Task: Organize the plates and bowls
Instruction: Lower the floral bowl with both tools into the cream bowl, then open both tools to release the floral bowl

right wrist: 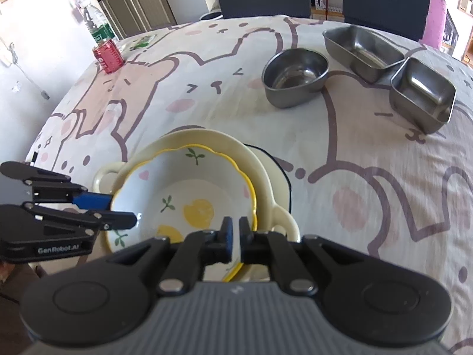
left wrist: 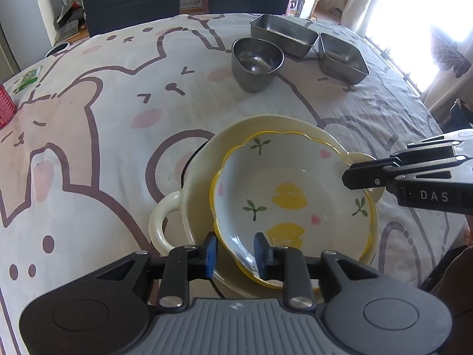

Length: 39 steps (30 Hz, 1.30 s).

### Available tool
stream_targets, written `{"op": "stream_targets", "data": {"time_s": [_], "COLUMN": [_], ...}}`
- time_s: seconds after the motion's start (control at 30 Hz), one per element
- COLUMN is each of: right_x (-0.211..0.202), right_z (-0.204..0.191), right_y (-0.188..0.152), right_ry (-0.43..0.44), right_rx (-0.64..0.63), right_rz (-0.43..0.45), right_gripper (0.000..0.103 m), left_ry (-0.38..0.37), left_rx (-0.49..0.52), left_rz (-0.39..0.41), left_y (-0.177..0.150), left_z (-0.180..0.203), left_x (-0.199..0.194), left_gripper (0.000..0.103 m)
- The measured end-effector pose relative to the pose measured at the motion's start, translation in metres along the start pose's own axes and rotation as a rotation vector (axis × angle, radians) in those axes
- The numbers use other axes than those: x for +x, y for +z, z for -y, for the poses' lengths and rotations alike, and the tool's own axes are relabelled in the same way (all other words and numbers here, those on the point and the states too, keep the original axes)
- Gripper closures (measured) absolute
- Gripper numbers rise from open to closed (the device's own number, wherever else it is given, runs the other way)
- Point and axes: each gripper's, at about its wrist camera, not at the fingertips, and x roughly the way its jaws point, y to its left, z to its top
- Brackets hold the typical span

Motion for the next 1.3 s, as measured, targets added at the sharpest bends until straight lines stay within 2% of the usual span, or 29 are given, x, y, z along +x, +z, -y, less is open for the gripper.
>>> {"op": "stream_targets", "data": {"time_s": [0.1,0.2,0.33,0.47,0.53,0.67,0.77,0.93,1.0,1.1,1.17,1.3], "right_x": [-0.005,-0.008,-0.011,-0.015,-0.017,-0.022,-0.03,-0.05,-0.059,-0.073,-0.079,-0.083], "right_z": [0.0,0.001,0.003,0.004,0.004,0.004,0.008,0.028,0.039,0.059,0.074,0.106], "right_y": [-0.001,-0.003,-0.005,-0.007,-0.007,-0.008,-0.007,0.0,0.004,0.007,0.01,0.016], "right_ry": [0.014,0.02,0.025,0.03,0.029,0.023,0.016,-0.027,-0.048,-0.084,-0.122,-0.176], "right_rx": [-0.005,-0.005,-0.005,-0.007,-0.012,-0.022,-0.015,0.031,0.057,0.1,0.14,0.261], "right_rz": [0.013,0.017,0.02,0.028,0.032,0.051,0.084,0.182,0.222,0.302,0.344,0.371], "right_gripper": [0.086,0.086,0.086,0.086,0.082,0.064,0.053,0.028,0.013,0.002,0.0,0.0], "left_ry": [0.001,0.009,0.028,0.024,0.026,0.036,0.04,0.041,0.037,0.037,0.03,0.003], "left_rx": [0.008,0.011,0.013,0.011,0.013,0.011,0.011,-0.004,-0.013,-0.009,-0.007,-0.003], "left_rz": [0.003,0.009,0.045,0.066,0.069,0.081,0.105,0.184,0.213,0.246,0.261,0.293], "left_y": [-0.001,-0.002,-0.001,0.001,0.001,0.002,0.005,0.02,0.028,0.04,0.049,0.069], "left_z": [0.004,0.006,0.008,0.01,0.011,0.011,0.011,0.014,0.018,0.026,0.033,0.048], "left_x": [-0.003,-0.007,-0.018,-0.025,-0.026,-0.03,-0.036,-0.05,-0.053,-0.054,-0.052,-0.046], "left_gripper": [0.066,0.063,0.053,0.051,0.05,0.042,0.032,0.004,0.002,0.0,0.0,0.0]}}
